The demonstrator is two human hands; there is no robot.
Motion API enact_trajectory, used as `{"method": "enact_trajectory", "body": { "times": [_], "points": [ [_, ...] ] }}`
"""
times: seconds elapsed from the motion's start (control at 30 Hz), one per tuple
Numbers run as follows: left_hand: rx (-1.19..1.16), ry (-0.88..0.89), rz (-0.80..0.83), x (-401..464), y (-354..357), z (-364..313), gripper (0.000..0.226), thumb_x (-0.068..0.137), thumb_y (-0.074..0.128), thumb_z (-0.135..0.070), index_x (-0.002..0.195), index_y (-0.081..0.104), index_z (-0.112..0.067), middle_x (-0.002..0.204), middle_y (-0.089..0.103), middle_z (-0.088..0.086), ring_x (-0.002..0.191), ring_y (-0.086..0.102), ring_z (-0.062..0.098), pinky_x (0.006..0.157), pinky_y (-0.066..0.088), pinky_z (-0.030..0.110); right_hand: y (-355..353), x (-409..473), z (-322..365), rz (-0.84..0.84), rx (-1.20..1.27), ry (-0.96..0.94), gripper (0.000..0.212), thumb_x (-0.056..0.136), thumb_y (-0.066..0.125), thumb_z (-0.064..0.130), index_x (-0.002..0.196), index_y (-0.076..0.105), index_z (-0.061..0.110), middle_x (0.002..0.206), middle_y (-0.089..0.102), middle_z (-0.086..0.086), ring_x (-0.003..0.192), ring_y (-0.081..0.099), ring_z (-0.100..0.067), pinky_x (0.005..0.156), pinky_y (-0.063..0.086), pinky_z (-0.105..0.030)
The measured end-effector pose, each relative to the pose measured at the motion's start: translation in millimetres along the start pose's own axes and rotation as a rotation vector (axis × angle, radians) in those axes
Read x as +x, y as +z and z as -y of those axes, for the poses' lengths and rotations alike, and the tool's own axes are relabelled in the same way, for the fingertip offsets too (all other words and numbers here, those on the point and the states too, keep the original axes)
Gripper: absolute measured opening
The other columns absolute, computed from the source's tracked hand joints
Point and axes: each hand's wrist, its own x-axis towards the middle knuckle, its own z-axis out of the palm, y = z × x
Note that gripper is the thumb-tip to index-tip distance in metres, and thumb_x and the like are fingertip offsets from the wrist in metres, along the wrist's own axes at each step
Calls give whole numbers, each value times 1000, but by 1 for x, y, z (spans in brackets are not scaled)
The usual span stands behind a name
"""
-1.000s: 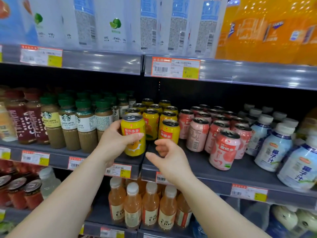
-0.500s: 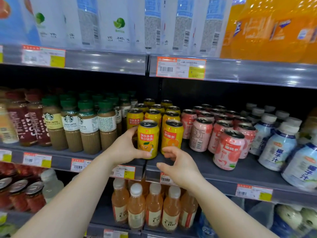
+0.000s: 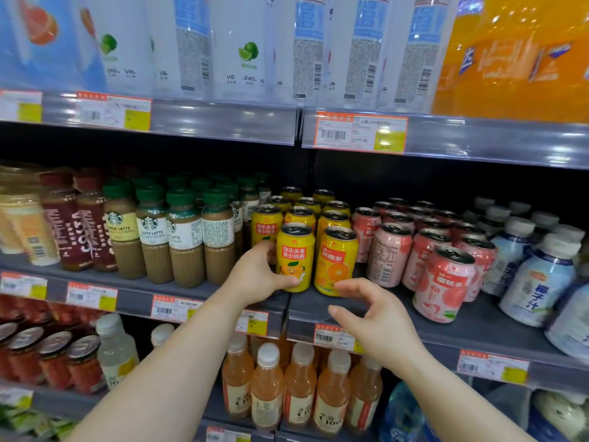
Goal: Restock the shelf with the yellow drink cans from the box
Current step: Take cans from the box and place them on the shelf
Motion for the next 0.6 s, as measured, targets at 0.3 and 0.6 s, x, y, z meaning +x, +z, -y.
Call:
{"method": "enact_trajectory", "body": {
  "times": [0.3,0.6],
  "points": [
    [-71,-94,8,8,5,-1,89,59,91,-26,132,40,-22,116,57,-5,107,57,16,95,48,37,-8,-3,-2,-10,3,28,27,80,74,31,103,63,41,104,64,26,98,58,8,78,44,-12],
    [-158,-106,223,-2,-13,2,80,69,85,-11,135,41,-24,126,60,-2,117,56,16,102,45,37,-5,-3,-1,35,-2,31,23,81,73,31,101,64,38,103,63,25,103,55,9,80,41,-11]
  ]
}}
